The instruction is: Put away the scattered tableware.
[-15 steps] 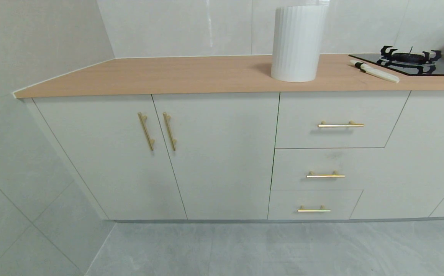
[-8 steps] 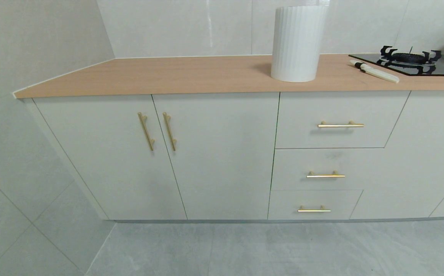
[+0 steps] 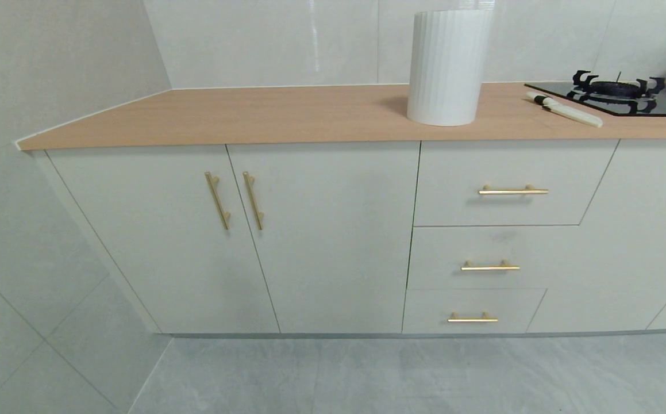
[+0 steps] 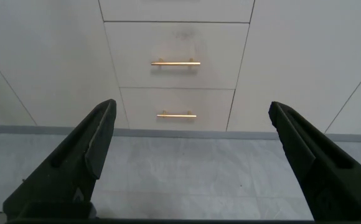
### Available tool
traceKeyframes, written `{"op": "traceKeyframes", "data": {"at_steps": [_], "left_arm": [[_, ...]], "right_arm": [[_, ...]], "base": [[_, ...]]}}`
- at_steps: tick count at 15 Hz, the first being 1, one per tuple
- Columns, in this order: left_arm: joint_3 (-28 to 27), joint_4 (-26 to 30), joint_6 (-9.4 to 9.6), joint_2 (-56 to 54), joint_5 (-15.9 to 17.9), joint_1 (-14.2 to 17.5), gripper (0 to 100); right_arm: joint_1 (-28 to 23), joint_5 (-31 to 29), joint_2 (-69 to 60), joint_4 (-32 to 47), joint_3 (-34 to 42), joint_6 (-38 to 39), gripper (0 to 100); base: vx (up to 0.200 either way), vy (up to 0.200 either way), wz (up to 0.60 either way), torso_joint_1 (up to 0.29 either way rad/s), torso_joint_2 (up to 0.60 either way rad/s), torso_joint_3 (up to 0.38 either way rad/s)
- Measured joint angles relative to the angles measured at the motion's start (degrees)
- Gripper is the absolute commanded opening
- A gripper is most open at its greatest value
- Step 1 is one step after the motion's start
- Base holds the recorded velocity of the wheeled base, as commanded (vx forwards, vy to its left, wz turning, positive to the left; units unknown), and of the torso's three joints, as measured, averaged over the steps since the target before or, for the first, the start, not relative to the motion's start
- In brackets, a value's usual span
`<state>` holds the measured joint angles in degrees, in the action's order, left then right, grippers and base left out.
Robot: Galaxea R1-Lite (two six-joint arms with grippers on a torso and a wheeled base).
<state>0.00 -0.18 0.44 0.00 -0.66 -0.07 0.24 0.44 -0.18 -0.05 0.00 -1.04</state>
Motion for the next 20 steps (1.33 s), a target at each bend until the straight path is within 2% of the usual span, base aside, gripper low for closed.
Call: {"op": "traceKeyframes", "data": {"at_steps": [9, 20], "left_arm": [[0.00, 0.05, -0.15, 0.00, -0.02, 0.00, 100], [0.00, 0.02, -0.20, 0.00, 0.00, 0.00, 100]], "right_arm": [[0.00, 0.07, 0.02, 0.05, 0.00, 0.00, 100], [0.00, 0.07, 0.05, 0.05, 0.00, 0.02, 100]], "base": [[0.200, 0.000, 0.00, 0.002, 0.00, 0.001], [0.000, 0.000, 0.00, 0.000, 0.00, 0.000]]}}
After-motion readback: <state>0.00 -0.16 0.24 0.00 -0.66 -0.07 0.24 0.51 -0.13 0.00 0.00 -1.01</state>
